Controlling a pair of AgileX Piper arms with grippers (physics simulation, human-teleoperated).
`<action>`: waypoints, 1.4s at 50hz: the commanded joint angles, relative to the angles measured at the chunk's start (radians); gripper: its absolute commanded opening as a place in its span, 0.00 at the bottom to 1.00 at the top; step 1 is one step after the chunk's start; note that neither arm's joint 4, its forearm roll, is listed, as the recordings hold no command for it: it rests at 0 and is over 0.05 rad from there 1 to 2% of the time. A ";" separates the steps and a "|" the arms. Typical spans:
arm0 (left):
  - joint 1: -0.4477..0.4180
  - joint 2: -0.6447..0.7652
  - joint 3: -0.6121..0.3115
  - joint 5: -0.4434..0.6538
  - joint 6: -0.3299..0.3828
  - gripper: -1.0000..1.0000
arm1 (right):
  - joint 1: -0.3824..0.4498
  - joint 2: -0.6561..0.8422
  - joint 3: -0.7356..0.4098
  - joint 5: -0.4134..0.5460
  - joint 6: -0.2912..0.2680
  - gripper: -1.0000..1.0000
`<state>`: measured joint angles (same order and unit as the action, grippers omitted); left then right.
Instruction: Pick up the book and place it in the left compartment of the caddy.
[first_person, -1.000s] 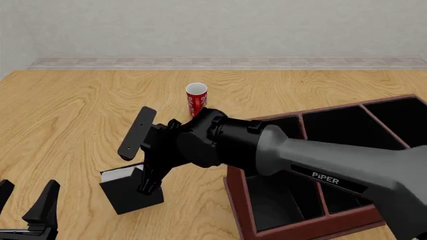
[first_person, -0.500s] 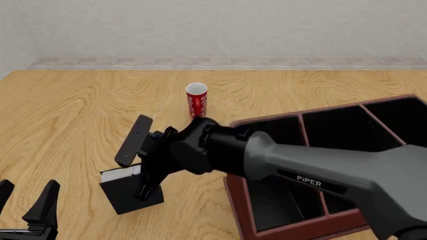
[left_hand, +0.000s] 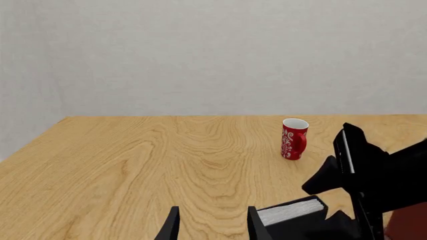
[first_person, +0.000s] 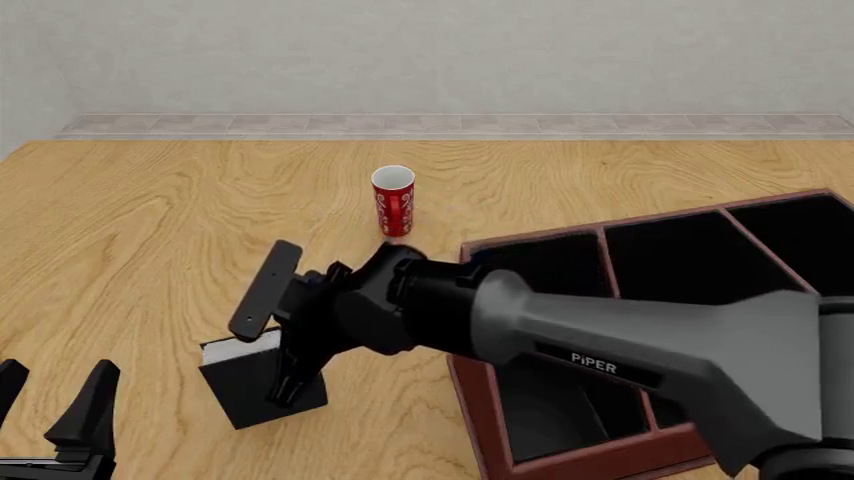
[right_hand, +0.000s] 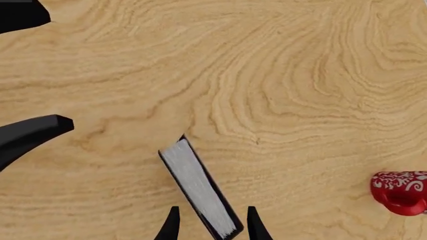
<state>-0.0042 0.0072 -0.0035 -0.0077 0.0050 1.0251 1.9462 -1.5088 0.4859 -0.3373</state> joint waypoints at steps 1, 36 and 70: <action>0.004 -0.003 0.001 0.002 0.000 1.00 | 0.000 0.013 0.001 -0.006 0.001 1.00; 0.004 -0.003 0.001 0.002 0.000 1.00 | 0.008 0.037 0.012 -0.016 0.030 0.00; 0.004 -0.003 0.001 0.002 0.000 1.00 | 0.041 -0.221 0.007 0.160 0.023 0.00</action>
<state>-0.0043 0.0072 -0.0035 -0.0077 0.0050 1.0534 1.8221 -1.4981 0.6044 -0.3464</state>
